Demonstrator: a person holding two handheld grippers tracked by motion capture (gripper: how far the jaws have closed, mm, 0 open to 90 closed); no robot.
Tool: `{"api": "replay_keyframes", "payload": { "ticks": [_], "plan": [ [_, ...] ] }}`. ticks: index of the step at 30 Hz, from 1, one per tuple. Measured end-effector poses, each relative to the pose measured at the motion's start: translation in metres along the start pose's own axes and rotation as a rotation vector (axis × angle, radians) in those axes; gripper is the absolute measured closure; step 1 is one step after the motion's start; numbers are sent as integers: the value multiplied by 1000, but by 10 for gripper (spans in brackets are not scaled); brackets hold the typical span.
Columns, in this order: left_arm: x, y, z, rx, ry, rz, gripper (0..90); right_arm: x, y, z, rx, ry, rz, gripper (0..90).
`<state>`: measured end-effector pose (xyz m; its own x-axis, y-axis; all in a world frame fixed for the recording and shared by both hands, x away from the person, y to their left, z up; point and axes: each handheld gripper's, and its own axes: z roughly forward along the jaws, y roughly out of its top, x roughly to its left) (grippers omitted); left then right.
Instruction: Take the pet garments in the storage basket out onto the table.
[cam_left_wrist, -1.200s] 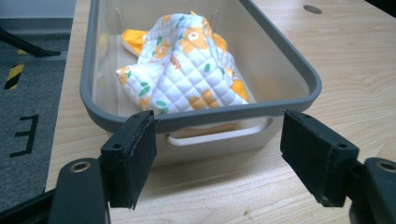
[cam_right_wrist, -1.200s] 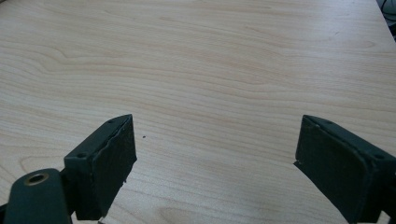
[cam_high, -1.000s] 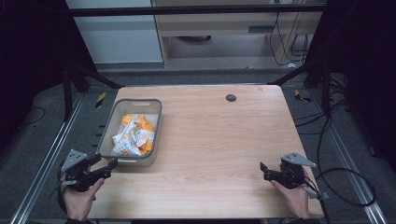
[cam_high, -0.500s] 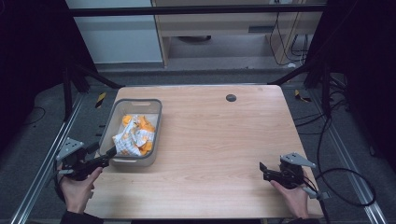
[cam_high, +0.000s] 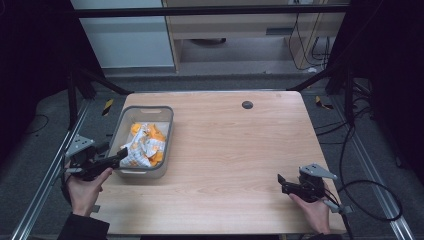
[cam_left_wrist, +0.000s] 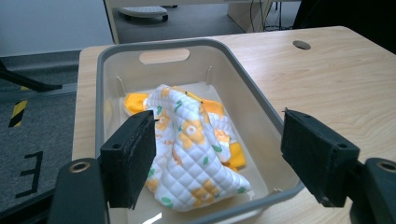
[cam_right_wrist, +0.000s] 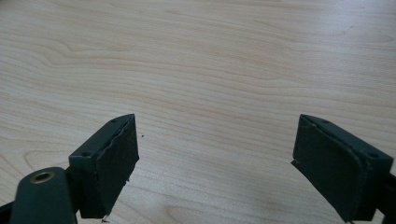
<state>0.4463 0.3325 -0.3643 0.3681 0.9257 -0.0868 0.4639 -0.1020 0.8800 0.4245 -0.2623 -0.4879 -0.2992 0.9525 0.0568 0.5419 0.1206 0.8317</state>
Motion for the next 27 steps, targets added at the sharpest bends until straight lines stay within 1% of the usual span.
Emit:
{"api": "replay_keyframes", "payload": {
  "ticks": [1, 7, 10, 11, 13, 15, 16, 17, 19, 23, 25, 27],
  "plan": [
    [1, 3, 1, 2, -5, -1, 263, 0, 0, 0, -1, 1, 1, 141],
    [5, 17, 12, 8, 1, -2, 263, 0, 0, -1, -1, 1, 7, 142],
    [5, 22, 16, 16, 4, 6, 263, 0, 0, 0, -2, -2, 0, 143],
    [6, 24, 18, 18, 5, 9, 263, 1, 0, 0, 0, 2, 6, 143],
    [7, 26, 21, 27, 7, 13, 263, 0, 0, 0, 0, 1, -4, 143],
    [8, 27, 24, 38, 12, 17, 262, 1, 0, 0, 4, 3, 0, 143],
    [9, 28, 25, 39, 13, 12, 262, 0, 0, 0, 3, 1, -5, 143],
    [11, 28, 27, 48, 4, 5, 262, 0, 0, 0, 2, 1, -4, 143],
    [11, 29, 28, 51, 3, 4, 262, 0, 0, 0, -1, 0, -1, 144],
    [14, 30, 35, 75, 2, -1, 260, -1, 0, 0, 1, -2, -5, 144],
    [14, 30, 37, 79, 2, -1, 259, -1, 0, 0, 3, 2, -3, 145],
    [15, 32, 41, 97, 5, 3, 259, -1, 0, 1, 2, 3, -5, 144]
  ]
}}
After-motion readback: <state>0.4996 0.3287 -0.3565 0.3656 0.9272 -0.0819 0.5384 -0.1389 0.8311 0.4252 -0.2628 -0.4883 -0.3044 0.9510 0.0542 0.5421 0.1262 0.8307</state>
